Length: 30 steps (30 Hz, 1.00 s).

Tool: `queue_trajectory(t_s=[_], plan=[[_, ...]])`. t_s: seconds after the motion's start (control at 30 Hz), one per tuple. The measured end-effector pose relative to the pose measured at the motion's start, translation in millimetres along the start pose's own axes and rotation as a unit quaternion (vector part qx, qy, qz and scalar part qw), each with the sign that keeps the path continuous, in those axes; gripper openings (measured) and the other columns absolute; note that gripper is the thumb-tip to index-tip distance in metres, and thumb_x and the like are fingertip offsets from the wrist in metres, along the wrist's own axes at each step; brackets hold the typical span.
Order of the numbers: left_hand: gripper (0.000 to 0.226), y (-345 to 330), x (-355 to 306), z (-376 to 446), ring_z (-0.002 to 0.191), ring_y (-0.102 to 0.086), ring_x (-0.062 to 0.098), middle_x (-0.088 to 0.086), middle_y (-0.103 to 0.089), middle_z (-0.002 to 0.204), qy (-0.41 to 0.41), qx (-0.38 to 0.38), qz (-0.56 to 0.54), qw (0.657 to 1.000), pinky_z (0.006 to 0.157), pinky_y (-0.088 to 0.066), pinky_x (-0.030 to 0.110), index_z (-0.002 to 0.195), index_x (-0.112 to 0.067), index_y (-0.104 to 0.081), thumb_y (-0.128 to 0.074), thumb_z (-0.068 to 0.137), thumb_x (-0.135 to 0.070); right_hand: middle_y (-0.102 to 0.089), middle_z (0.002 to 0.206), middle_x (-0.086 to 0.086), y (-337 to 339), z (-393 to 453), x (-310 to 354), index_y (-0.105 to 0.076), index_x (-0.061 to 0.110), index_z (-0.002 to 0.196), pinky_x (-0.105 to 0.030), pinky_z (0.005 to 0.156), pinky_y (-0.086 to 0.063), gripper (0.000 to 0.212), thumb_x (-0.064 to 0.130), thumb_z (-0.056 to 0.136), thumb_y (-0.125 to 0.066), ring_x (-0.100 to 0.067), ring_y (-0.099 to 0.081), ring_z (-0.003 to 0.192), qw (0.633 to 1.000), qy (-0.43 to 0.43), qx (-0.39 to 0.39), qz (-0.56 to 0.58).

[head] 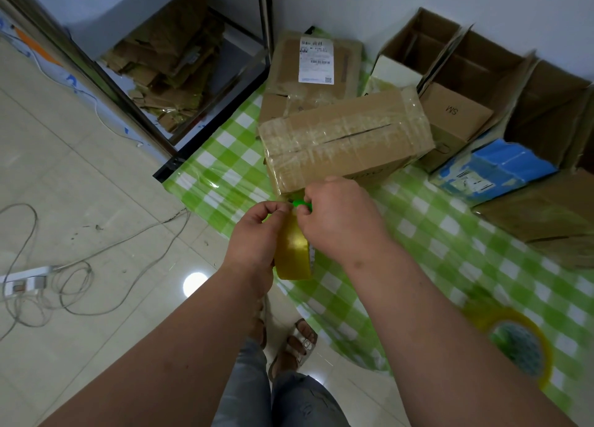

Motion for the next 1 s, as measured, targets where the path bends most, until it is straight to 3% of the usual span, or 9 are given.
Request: queue_trajectory(t_s=[0.13, 0.27, 0.4, 0.5, 0.57, 0.7, 0.87, 1.0], plan=[[0.019, 2, -2, 0, 0.072, -0.059, 0.021, 0.003, -0.068, 0.079, 0.001, -0.005, 0.003, 1.0, 0.065, -0.048, 0.035, 0.074, -0.022, -0.068, -0.065, 0.093, -0.017, -0.052, 0.082, -0.002, 0, -1, -5, -0.068, 0.013, 0.089, -0.026, 0.059, -0.031, 0.02, 0.031, 0.089, -0.061, -0.019, -0.044, 0.07, 1.0, 0.008, -0.007, 0.007], [0.024, 6, -4, 2, 0.075, -0.061, 0.023, 0.002, -0.069, 0.081, -0.01, -0.023, 0.071, 0.997, 0.071, -0.052, 0.04, 0.067, -0.03, -0.07, -0.067, 0.09, -0.021, -0.061, 0.091, -0.006, 2, -4, -14, -0.069, 0.014, 0.093, -0.027, 0.062, -0.036, 0.022, 0.033, 0.09, -0.059, -0.02, -0.052, 0.076, 1.0, 0.006, 0.011, 0.014], [0.029, 5, -8, 5, 0.072, -0.062, 0.021, -0.008, -0.068, 0.07, -0.043, -0.033, 0.132, 0.99, 0.069, -0.053, 0.038, 0.063, -0.036, -0.067, -0.068, 0.088, -0.023, -0.062, 0.092, -0.007, 2, -5, -16, -0.069, 0.014, 0.093, -0.027, 0.063, -0.036, 0.021, 0.032, 0.089, -0.059, -0.021, -0.051, 0.076, 1.0, -0.004, 0.014, 0.012], [0.018, 8, -12, 6, 0.071, -0.069, 0.027, 0.002, -0.073, 0.081, -0.049, -0.041, 0.155, 0.986, 0.064, -0.057, 0.04, 0.07, -0.033, -0.066, -0.071, 0.086, -0.027, -0.061, 0.094, -0.01, 7, -2, -26, -0.068, 0.012, 0.093, -0.03, 0.066, -0.043, 0.019, 0.028, 0.088, -0.059, -0.027, -0.058, 0.084, 0.999, -0.017, 0.027, -0.014], [0.018, 13, -14, 8, 0.069, -0.069, 0.026, 0.005, -0.073, 0.087, -0.044, -0.052, 0.157, 0.985, 0.057, -0.056, 0.034, 0.069, -0.034, -0.067, -0.072, 0.086, -0.028, -0.061, 0.092, -0.01, 12, -1, -38, -0.068, 0.011, 0.09, -0.032, 0.066, -0.044, 0.02, 0.029, 0.087, -0.059, -0.029, -0.059, 0.085, 0.999, -0.033, 0.019, -0.028], [0.021, 14, -13, 9, 0.071, -0.066, 0.025, 0.003, -0.07, 0.09, -0.027, -0.046, 0.138, 0.989, 0.062, -0.054, 0.035, 0.068, -0.037, -0.068, -0.07, 0.088, -0.03, -0.062, 0.097, -0.004, 10, -5, -55, -0.069, 0.018, 0.096, -0.031, 0.064, -0.042, 0.022, 0.036, 0.089, -0.058, -0.027, -0.06, 0.085, 0.996, -0.081, 0.0, -0.024], [0.022, 10, -8, 10, 0.079, -0.064, 0.027, -0.001, -0.069, 0.091, -0.034, -0.033, 0.19, 0.981, 0.07, -0.054, 0.039, 0.068, -0.039, -0.067, -0.068, 0.09, -0.035, -0.06, 0.105, -0.005, -16, -5, -73, -0.064, 0.018, 0.108, -0.038, 0.077, -0.036, 0.021, 0.03, 0.095, -0.053, -0.029, -0.059, 0.093, 0.987, -0.137, 0.056, -0.058], [0.022, 10, -8, 14, 0.073, -0.061, 0.021, -0.006, -0.066, 0.078, -0.05, -0.041, 0.229, 0.971, 0.065, -0.05, 0.034, 0.068, -0.036, -0.065, -0.068, 0.09, -0.038, -0.058, 0.119, -0.007, -41, -3, -82, -0.059, 0.018, 0.122, -0.04, 0.09, -0.037, 0.028, 0.022, 0.096, -0.051, -0.03, -0.057, 0.107, 0.981, -0.149, 0.105, -0.062]])
Point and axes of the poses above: each hand's wrist, its own z-axis towards the middle knuckle, its own y-axis out of the back of the hand, x = y × z, the point moved 1 cm from there along z, towards the middle knuckle
